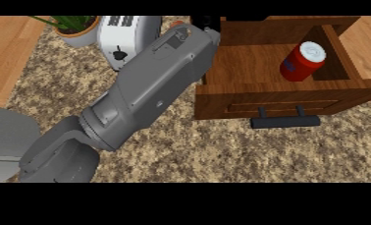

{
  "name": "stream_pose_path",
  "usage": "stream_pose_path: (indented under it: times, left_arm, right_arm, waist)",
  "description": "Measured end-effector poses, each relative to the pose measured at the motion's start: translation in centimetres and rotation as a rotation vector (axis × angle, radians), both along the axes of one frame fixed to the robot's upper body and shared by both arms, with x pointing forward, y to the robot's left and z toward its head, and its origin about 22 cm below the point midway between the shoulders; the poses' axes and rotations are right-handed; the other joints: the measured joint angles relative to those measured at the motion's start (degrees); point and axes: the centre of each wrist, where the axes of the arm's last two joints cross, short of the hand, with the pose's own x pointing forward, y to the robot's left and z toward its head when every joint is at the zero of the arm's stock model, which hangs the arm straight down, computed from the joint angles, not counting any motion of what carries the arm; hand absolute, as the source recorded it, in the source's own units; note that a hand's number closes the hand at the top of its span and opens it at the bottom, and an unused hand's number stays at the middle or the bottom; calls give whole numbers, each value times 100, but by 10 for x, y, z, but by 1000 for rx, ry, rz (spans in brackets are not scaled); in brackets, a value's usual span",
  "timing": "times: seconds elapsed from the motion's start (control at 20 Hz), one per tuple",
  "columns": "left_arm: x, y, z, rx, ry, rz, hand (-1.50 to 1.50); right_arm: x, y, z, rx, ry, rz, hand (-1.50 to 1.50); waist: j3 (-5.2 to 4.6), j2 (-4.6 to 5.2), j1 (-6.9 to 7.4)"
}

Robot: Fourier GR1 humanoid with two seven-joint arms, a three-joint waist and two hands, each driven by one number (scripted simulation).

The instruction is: Pick up the can, place it into the drawer and close the drawer

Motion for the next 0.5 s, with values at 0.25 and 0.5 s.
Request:
stream_pose_path:
  times: [0.25,0.5]
  left_arm:
    - [-1,0,-1,-17,17,2,-150]
    - [-1,0,0,-22,33,-4,-150]
  right_arm:
    - [27,18,-3,-125,1,-14,-150]
    - [66,43,-9,-223,-14,-39,-150]
  waist:
    - [-2,-21,116]
    - [-4,-39,215]
